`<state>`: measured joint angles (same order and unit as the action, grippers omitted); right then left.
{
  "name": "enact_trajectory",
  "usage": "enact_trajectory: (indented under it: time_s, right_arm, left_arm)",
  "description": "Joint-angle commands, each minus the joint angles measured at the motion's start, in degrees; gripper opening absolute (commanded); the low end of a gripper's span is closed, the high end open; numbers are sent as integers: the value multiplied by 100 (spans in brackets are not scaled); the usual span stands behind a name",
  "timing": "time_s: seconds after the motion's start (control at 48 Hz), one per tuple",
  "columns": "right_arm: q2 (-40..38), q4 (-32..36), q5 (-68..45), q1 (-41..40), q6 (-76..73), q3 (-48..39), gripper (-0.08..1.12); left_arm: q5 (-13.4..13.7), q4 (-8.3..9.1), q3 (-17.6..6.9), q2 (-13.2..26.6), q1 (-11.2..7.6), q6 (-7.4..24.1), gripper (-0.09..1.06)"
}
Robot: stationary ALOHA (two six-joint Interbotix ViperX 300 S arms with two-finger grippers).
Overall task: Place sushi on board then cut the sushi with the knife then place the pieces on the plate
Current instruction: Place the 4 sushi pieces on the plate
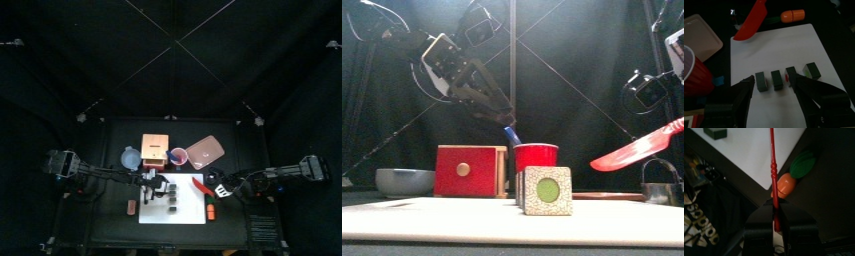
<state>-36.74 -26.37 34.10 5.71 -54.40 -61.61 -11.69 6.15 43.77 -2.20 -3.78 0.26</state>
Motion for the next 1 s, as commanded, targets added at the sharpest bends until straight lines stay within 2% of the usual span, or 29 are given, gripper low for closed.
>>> enact_trajectory:
  time_s: [0.021, 0.208, 0.458, 0.875, 1.0]
  right_arm:
    - [105, 185, -237, 158, -466, 141, 38]
    - [334, 149, -642, 483, -738, 132, 47]
    - [554, 9, -773, 580, -729, 176, 66]
    - [598, 167, -914, 563, -703, 246, 67]
    - [606, 527, -1020, 545, -633, 387, 67]
  left_arm:
    - [-149, 35, 18, -35, 62, 18, 90]
    - [-149, 105, 185, -70, 70, 18, 90]
    - [-167, 105, 255, -97, 70, 0, 90]
    - [-167, 97, 272, -105, 70, 0, 90]
    - [-167, 105, 264, -105, 88, 0, 90]
